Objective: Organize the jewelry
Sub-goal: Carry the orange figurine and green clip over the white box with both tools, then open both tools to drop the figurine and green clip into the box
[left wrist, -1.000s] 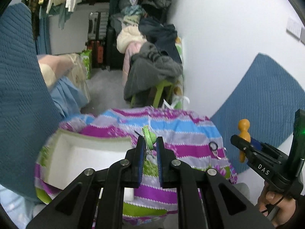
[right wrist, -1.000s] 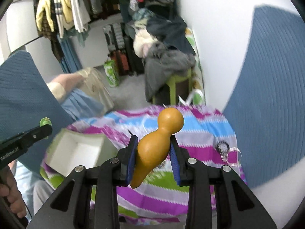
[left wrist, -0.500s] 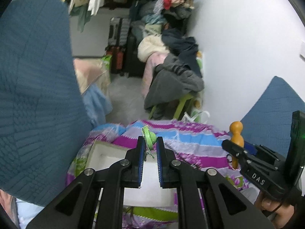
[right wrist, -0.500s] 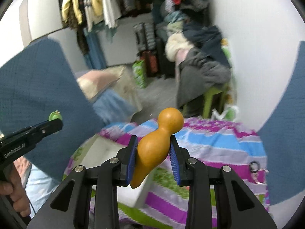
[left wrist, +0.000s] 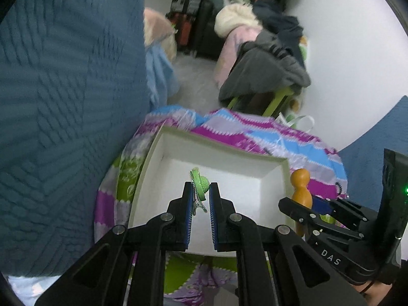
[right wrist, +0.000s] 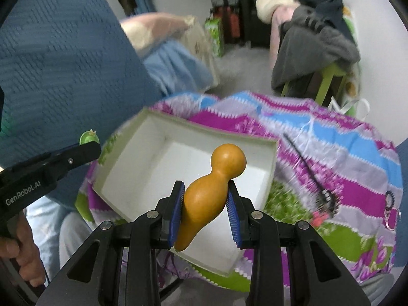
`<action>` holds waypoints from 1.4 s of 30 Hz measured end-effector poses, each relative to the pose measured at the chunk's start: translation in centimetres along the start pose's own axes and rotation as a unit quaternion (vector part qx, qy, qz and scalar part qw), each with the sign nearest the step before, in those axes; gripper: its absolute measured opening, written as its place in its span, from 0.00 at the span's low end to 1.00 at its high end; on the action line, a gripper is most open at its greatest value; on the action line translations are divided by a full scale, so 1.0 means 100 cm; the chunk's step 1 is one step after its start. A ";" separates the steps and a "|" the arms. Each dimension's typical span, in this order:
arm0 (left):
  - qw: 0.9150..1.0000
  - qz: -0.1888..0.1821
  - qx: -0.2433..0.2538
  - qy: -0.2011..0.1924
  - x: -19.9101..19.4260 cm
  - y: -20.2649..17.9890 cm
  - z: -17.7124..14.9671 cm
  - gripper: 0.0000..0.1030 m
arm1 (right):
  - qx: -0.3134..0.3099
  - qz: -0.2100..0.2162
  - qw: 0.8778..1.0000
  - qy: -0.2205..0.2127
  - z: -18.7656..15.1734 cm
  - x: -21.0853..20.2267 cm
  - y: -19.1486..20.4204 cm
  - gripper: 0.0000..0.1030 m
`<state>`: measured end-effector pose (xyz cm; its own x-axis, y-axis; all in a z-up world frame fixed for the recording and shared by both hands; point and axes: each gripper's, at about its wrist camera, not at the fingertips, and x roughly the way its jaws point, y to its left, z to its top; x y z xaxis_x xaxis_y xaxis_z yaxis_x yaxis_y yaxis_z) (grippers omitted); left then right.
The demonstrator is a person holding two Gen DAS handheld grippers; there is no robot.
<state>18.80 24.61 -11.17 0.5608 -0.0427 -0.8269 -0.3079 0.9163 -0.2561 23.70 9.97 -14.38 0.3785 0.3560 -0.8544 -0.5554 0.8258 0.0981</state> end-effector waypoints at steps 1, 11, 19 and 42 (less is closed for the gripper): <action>1.000 0.000 -0.001 0.007 0.007 0.004 -0.001 0.10 | -0.001 0.001 1.000 0.007 -0.001 0.006 0.000 0.29; 0.998 0.015 -0.008 0.066 0.052 0.016 -0.023 0.11 | -0.013 0.005 0.999 0.052 -0.008 0.038 0.001 0.30; 0.999 0.015 0.000 0.034 0.033 0.007 -0.017 0.13 | -0.005 0.028 0.998 0.048 -0.001 0.024 -0.005 0.40; 0.986 0.013 0.032 -0.164 -0.142 -0.076 -0.009 0.73 | -0.024 0.030 0.984 -0.174 0.010 -0.183 -0.028 0.56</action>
<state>12.50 17.88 2.11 0.7751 0.1025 -0.6235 -0.2816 0.9394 -0.1956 19.12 1.58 1.46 0.5701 0.5392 -0.6198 -0.6154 0.7802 0.1127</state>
